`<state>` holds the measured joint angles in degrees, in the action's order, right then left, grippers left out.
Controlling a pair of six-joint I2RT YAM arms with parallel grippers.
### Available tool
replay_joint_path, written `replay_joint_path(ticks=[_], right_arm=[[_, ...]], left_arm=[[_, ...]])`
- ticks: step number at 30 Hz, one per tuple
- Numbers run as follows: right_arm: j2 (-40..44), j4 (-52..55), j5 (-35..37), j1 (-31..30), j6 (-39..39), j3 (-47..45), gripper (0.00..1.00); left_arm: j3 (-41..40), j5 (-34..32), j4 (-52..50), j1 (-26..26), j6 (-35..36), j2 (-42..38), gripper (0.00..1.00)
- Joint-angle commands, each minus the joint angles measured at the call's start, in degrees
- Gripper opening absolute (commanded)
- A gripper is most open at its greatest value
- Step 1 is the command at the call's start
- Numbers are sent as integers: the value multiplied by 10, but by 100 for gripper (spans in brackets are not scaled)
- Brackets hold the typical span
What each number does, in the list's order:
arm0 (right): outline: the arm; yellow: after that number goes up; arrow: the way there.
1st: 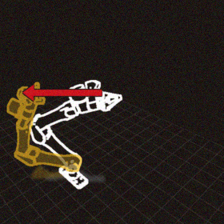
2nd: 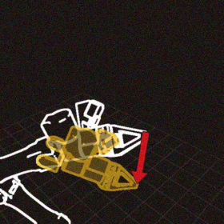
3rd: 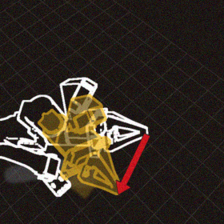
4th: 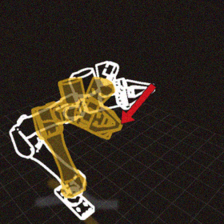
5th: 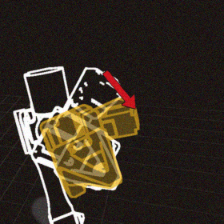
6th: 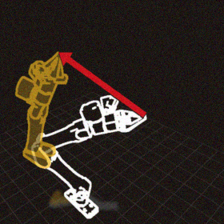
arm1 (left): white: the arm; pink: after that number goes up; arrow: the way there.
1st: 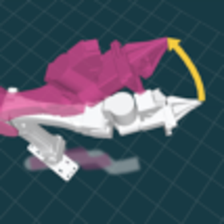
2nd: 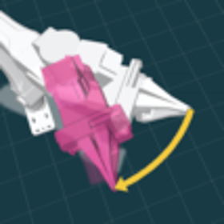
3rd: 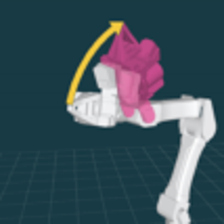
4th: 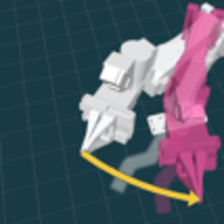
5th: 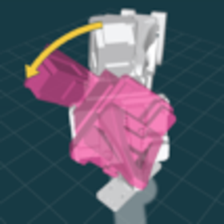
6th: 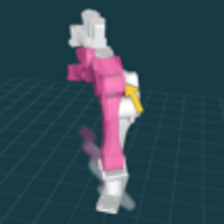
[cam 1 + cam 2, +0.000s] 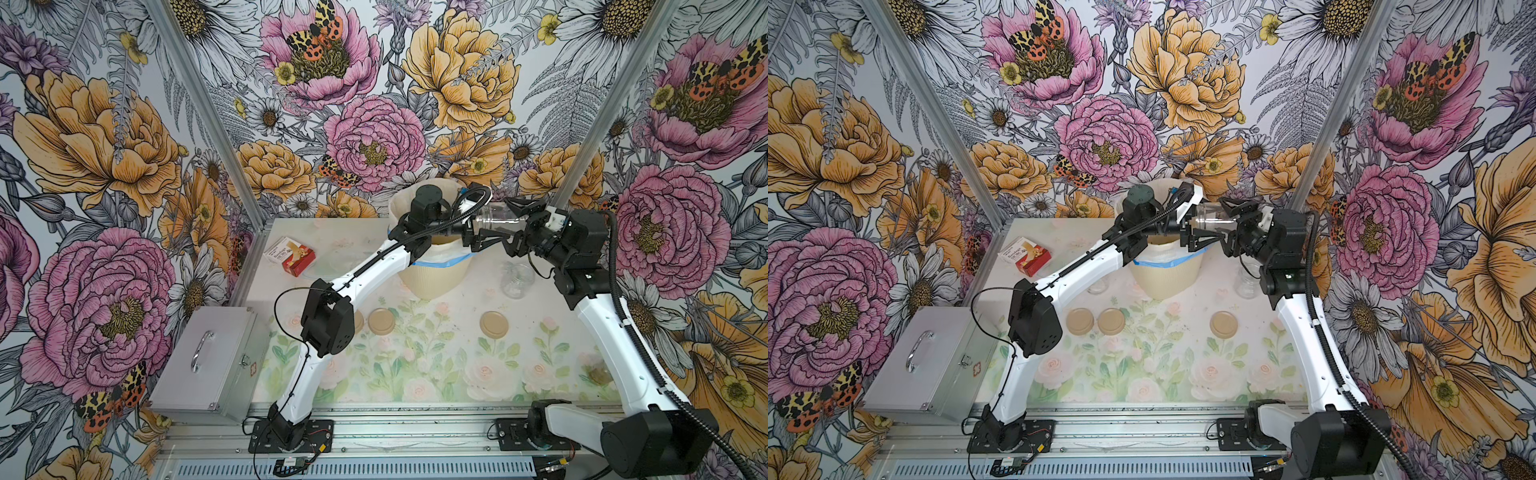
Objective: Empty moldy tea leaves from jars
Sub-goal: Place the jar at the center of the board.
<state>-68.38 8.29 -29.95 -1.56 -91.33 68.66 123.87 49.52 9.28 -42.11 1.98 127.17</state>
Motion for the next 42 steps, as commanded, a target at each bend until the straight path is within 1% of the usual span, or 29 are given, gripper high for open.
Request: replay_joint_path(ticks=[1,3,4,6,9,13,20,26,32,34,36,39,41,42], right_arm=[[25,-29,-32,-7,-3,3,58],[25,-29,-33,-7,-3,2,58],[25,-30,-33,-7,-3,2,59],[26,-29,-33,-7,0,1,64],[28,-29,-28,-7,-1,-1,77],[28,-27,-31,-7,-1,2,87],[32,-20,-28,-5,-1,1,99],[34,-9,-33,2,11,10,100],[40,-7,-49,7,16,-1,100],[41,-5,-53,8,27,-4,100],[37,14,-56,8,55,2,100],[33,31,-55,7,87,11,100],[31,35,-55,7,93,10,100],[30,36,-57,7,93,8,100]], left_arm=[[22,-32,10,2,-9,10,87],[22,-29,10,4,-9,10,75],[22,-26,10,4,-12,10,71],[23,-23,10,5,-15,9,68],[25,-24,11,9,-22,1,63],[39,-24,11,17,-33,-4,52],[42,-31,11,28,-36,-23,50],[24,-36,5,45,-37,-41,49],[-2,-58,5,70,-32,-77,49],[-23,-65,5,86,-32,-97,49],[-54,-67,5,102,-32,-122,49],[-123,-70,4,130,-28,-178,50],[-175,-78,-2,148,-19,-222,50],[-202,-81,-14,160,-12,-256,50]])
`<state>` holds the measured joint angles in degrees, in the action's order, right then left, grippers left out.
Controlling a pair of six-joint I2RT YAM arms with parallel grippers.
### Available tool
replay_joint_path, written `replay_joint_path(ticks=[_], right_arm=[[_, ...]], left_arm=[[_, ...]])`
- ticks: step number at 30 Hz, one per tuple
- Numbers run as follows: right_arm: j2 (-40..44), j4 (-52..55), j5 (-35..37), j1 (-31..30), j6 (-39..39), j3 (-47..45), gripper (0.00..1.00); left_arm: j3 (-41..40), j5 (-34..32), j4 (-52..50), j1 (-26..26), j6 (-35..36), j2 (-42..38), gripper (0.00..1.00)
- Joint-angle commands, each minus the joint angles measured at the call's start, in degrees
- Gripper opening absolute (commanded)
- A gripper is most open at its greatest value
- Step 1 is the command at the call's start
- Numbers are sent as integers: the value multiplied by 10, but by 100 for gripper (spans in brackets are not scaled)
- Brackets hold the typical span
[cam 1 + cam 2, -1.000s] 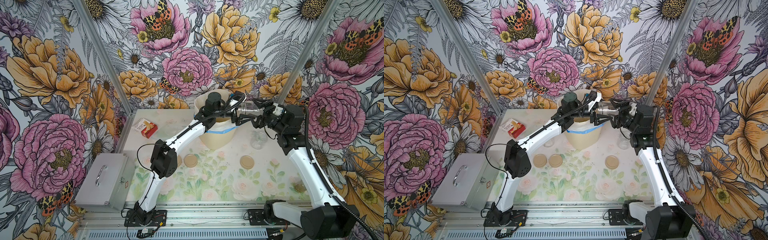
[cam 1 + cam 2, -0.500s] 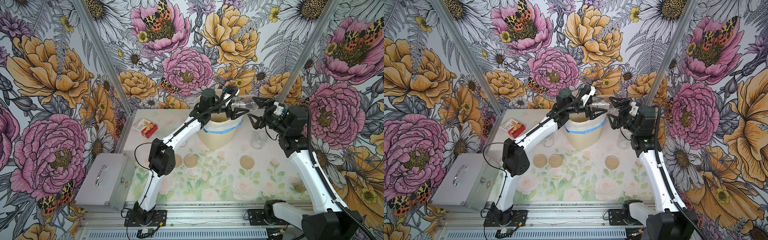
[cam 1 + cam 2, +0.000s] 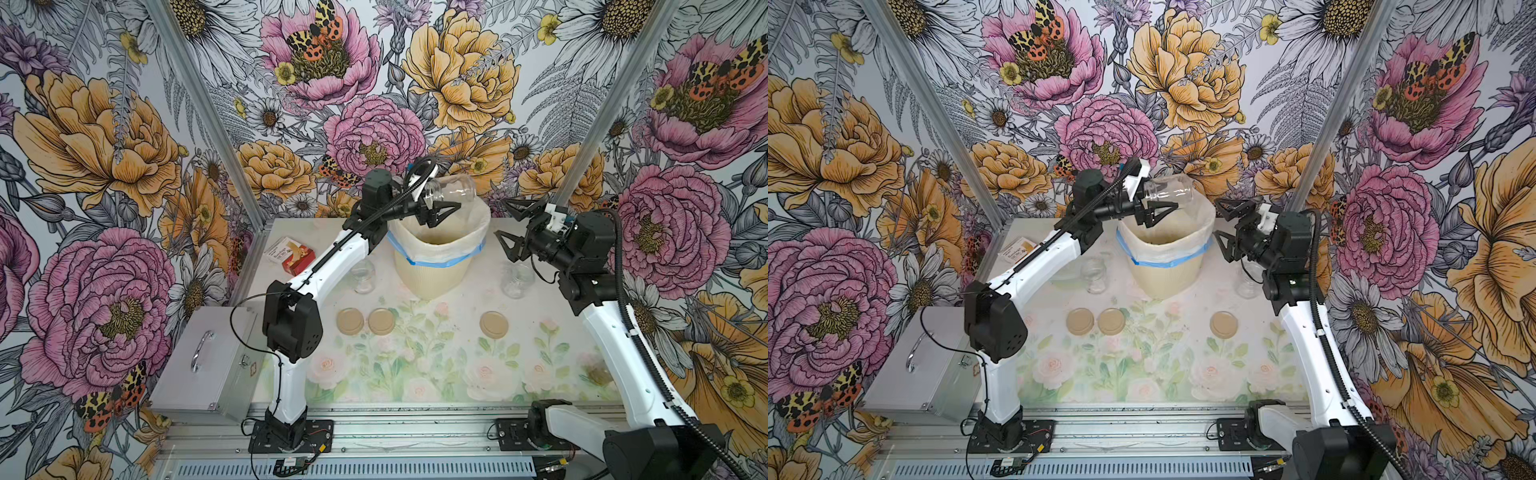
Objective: Empty moldy tea leaves from jars
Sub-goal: Place the jar at the center of the board.
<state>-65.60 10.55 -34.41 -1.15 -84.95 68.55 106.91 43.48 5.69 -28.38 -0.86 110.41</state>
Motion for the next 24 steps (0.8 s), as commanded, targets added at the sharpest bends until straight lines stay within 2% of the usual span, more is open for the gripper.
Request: replay_joint_path(ticks=[1,8,13,19,24], right_arm=[[2,14,-13,3,29,5,100],[-1,12,-26,4,39,-12,99],[-7,14,-32,4,57,-8,100],[-16,12,-39,4,75,-15,100],[-22,13,-44,4,99,-6,100]], left_arm=[[-57,-24,10,34,23,-113,50],[-229,-39,-59,121,35,-282,50],[-329,-70,-166,177,53,-396,50],[-394,-85,-289,237,43,-481,51],[-405,-192,-382,253,40,-504,52]])
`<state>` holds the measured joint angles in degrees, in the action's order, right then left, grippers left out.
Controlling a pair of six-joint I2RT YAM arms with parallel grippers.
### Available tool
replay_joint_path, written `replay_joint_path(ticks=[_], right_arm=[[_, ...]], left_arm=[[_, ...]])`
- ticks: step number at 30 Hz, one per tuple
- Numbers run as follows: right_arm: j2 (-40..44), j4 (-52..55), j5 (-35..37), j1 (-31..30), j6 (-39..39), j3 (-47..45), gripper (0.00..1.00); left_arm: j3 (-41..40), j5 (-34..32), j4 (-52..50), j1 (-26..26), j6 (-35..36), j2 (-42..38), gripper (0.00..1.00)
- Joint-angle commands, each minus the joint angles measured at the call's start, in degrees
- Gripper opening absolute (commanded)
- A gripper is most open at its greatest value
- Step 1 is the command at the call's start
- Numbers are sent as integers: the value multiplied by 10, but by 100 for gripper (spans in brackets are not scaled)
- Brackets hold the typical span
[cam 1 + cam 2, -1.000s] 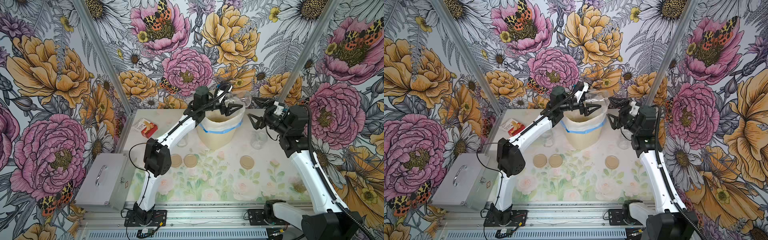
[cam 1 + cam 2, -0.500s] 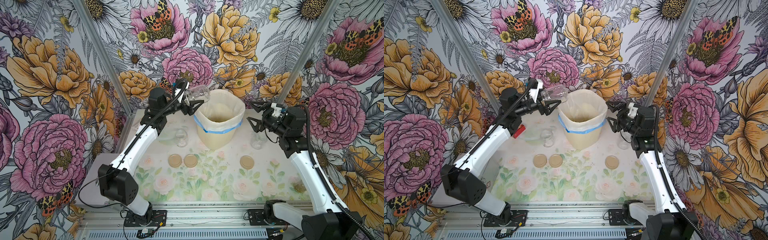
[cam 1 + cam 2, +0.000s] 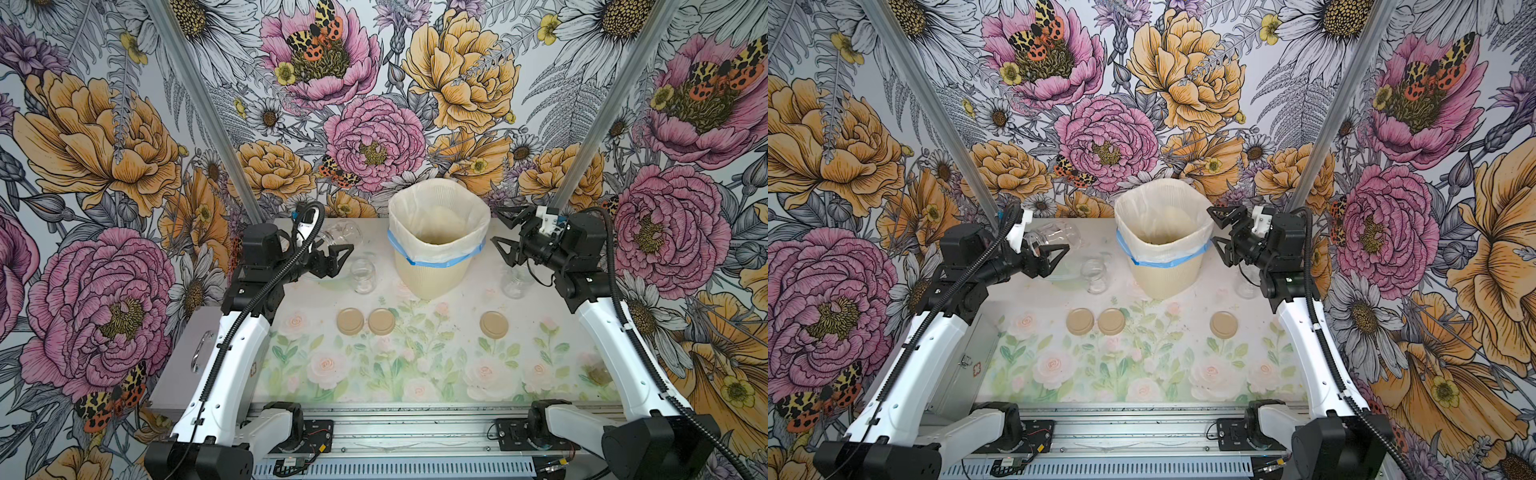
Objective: Empty moldy tea leaves from jars
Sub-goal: Place the jar at the center of the board.
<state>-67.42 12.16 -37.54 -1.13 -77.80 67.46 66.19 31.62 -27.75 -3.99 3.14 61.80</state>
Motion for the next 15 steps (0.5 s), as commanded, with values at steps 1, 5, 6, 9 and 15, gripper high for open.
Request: replay_joint_path(ticks=[1,5,6,9,15], right_arm=[[-5,-2,-13,4,31,6,100],[-8,-2,-16,4,43,0,100],[-7,-3,-17,3,44,-4,100],[-7,-4,-20,3,49,-13,100],[-3,-5,-27,6,54,-21,100]], left_arm=[[2,-90,-64,18,-5,-15,52],[4,-149,-110,41,-15,12,51],[7,-163,-122,43,-17,24,51],[19,-181,-143,45,-23,60,51],[62,-225,-190,45,-23,146,50]])
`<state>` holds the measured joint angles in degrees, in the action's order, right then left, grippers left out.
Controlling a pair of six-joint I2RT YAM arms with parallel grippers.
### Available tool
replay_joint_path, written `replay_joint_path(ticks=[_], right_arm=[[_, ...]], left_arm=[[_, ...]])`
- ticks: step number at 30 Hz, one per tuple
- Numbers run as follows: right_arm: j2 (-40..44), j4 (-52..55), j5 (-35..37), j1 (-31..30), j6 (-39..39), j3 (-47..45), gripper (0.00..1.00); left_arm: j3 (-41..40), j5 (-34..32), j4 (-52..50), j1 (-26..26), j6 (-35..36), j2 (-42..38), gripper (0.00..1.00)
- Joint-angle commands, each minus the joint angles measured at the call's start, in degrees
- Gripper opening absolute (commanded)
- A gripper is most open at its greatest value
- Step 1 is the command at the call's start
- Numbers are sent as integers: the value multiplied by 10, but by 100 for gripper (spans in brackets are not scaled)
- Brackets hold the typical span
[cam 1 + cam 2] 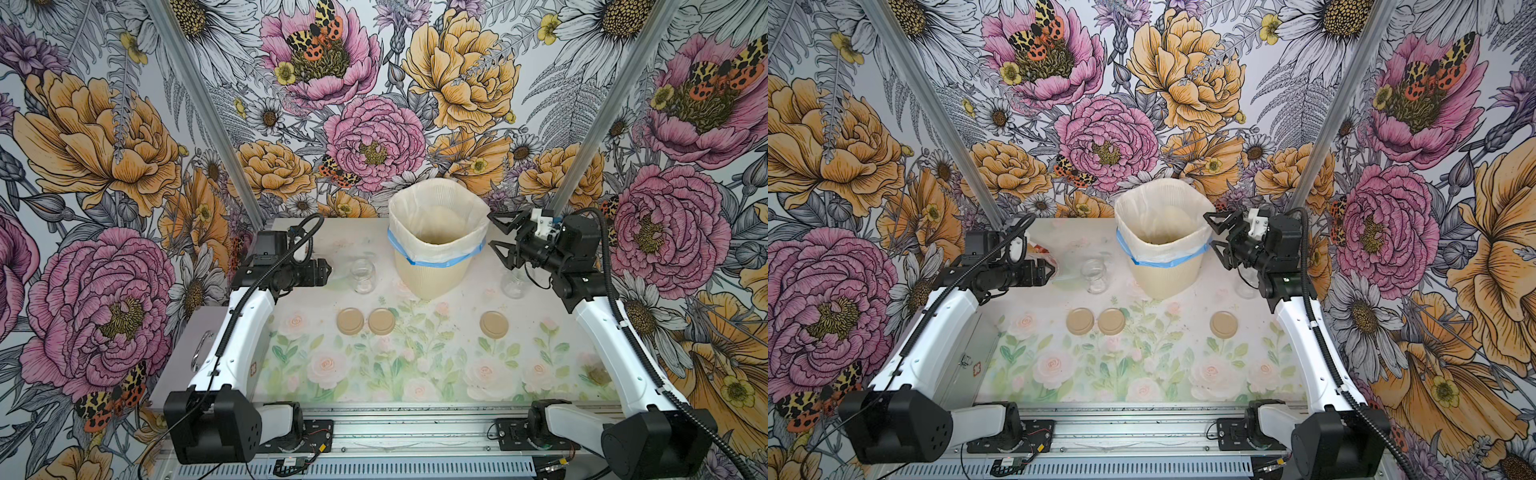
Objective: Empty moldy tea leaves from jars
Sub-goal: Place the jar at the center of the board.
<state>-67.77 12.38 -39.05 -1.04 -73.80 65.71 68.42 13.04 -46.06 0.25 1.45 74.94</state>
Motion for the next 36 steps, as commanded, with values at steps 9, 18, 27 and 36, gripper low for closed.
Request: replay_joint_path(ticks=[9,18,27,36], right_arm=[[2,-7,-21,8,15,-14,100],[9,-7,-22,12,11,-17,100],[22,-5,-16,13,3,-33,100],[47,12,-15,13,-3,-31,100]], left_arm=[[128,-112,-69,-42,-13,154,49],[230,-137,-134,-54,-42,287,49],[260,-131,-137,-57,-36,364,50],[263,-139,-137,-54,-33,405,56]])
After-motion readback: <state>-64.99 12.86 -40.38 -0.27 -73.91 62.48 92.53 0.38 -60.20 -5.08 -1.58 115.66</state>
